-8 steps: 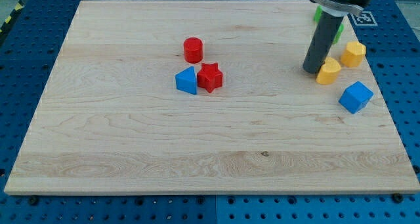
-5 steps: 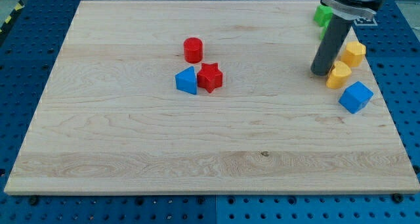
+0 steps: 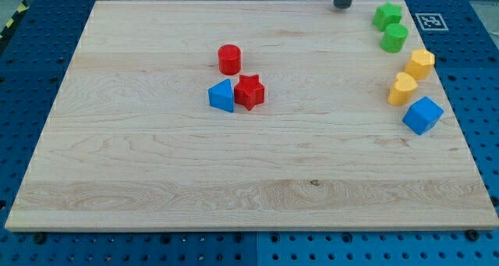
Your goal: Slightly push the green blocks and hexagon to the left
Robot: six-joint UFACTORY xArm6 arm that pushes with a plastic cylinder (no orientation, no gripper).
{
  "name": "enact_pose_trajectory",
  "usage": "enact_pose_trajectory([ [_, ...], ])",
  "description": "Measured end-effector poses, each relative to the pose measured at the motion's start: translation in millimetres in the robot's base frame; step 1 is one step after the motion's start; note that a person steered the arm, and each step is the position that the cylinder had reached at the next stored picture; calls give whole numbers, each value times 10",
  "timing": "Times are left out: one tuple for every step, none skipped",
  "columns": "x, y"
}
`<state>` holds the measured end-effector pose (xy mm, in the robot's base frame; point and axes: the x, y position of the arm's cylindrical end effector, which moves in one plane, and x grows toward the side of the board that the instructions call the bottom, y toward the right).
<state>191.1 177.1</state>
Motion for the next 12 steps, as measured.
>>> enact_pose_trajectory([
  [1,103],
  [6,633],
  [15,1164],
  [212,1212],
  [501,1212],
  [736,1319],
  [1321,1616],
  [1700,1674],
  [1775,1674],
  [1786,1653],
  [1786,1602],
  [1799,1465],
])
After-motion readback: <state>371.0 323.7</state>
